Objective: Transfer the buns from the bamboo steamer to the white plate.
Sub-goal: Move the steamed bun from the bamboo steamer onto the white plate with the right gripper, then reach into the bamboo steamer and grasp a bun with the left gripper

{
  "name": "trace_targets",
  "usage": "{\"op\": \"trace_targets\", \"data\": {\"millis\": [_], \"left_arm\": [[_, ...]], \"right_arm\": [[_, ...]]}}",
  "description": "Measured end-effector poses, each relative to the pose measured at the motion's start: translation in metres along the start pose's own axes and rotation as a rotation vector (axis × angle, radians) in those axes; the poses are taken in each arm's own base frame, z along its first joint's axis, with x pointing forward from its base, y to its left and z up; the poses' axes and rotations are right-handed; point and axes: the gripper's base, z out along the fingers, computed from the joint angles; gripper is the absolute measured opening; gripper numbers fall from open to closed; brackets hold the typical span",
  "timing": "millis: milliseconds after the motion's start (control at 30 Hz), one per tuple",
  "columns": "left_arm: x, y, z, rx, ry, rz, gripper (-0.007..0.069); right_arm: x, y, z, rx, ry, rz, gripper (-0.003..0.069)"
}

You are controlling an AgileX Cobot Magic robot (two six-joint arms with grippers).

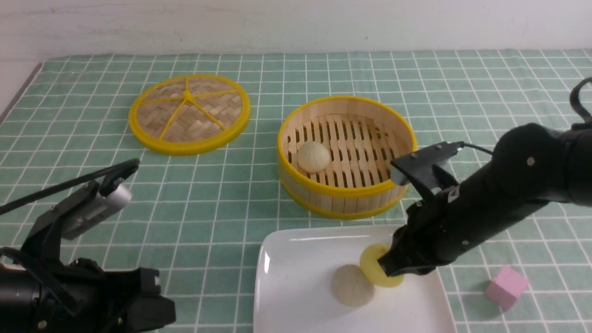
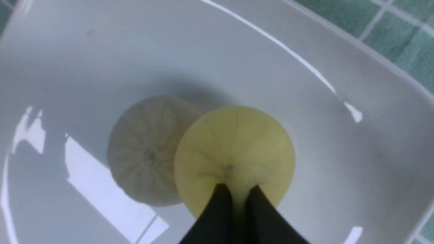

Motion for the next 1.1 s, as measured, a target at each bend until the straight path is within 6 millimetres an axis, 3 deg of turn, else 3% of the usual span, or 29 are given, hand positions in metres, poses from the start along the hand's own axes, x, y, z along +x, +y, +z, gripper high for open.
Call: {"op": "trace_targets", "data": {"millis": [333,433,567,733,800,833,867,933,1000,1100], "left_arm": [[-0.002,0.001,0.000,-0.006,-0.019,0.001,0.0124],[-0.002,0.001,0.000,-0.006,-0.021,0.002,0.0128],[-0.002,0.001,0.000,-0.008,-0.025,0.002,0.0132],[-0.004,0.001,0.000,-0.014,-0.048,0.004,0.0138],[-0.005,0.001,0.000,-0.015,-0.050,0.017,0.0139],[-0.005,0.001,0.000,-0.015,-0.050,0.018,0.0139],[-0.005,0.002,0.000,-0.017,-0.056,0.025,0.0140],[-0.008,0.000,-0.002,-0.015,-0.064,0.034,0.0141],[-0.012,-0.002,-0.003,-0.012,-0.069,0.038,0.0140],[-0.029,-0.013,-0.009,0.009,-0.074,0.061,0.0104]], "right_arm": [[-0.002,-0.005,0.003,0.042,-0.020,-0.043,0.0221],[-0.002,-0.002,-0.004,0.039,-0.025,-0.051,0.0278],[-0.002,0.003,-0.020,0.033,-0.042,-0.042,0.0299],[0.002,0.011,-0.058,0.055,-0.063,-0.062,0.0308],[0.005,0.018,-0.088,0.079,-0.067,-0.109,0.0308],[0.005,0.018,-0.091,0.082,-0.067,-0.111,0.0308],[0.010,0.023,-0.115,0.107,-0.072,-0.143,0.0301],[0.019,0.027,-0.142,0.143,-0.078,-0.174,0.0274],[0.026,0.028,-0.157,0.167,-0.088,-0.187,0.0245],[0.051,0.031,-0.191,0.230,-0.087,-0.192,0.0135]]}}
